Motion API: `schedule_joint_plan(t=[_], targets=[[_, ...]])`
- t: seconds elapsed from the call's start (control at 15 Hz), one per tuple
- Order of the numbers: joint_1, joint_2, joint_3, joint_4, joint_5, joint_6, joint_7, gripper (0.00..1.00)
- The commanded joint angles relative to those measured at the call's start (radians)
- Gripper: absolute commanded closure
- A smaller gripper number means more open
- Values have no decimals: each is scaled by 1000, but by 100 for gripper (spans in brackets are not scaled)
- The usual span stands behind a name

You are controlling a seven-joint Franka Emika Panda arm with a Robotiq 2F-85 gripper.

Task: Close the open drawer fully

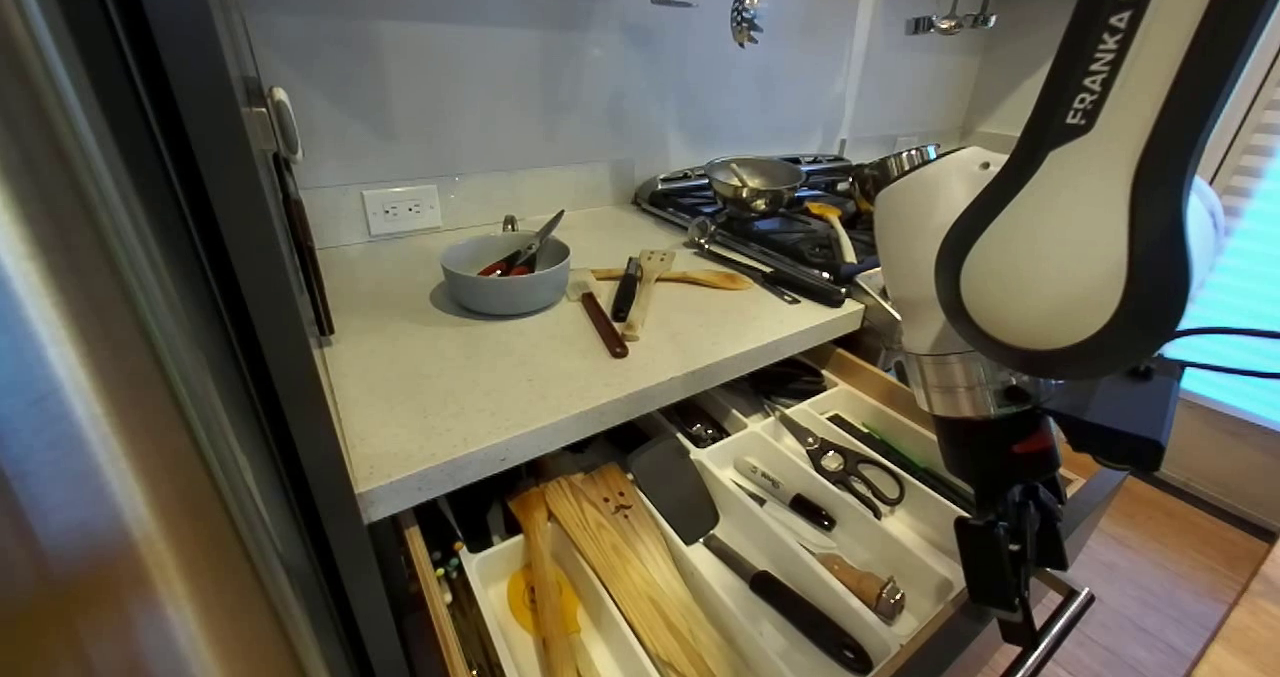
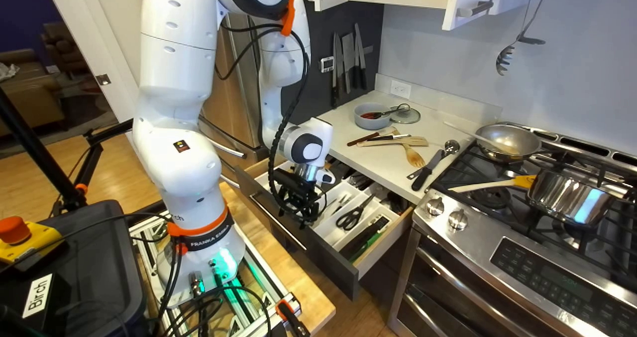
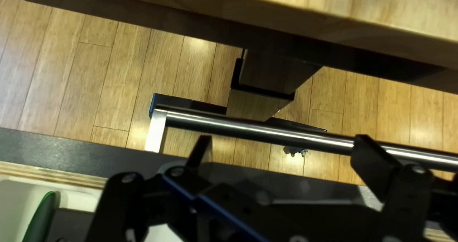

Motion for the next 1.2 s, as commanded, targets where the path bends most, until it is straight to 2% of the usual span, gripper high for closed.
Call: schedule_joint_plan(t=[0.0,0.53,0.73,0.93,1.13], targets=[[9,3,23,2,47,10,41,0],[23,-19,86,1,140,-183,53,0],[67,16,48,11,66,-147,116,0],[126,56,-26,12,-53,-59,236,0],[207,95,-127,10,-180,56,387,0]])
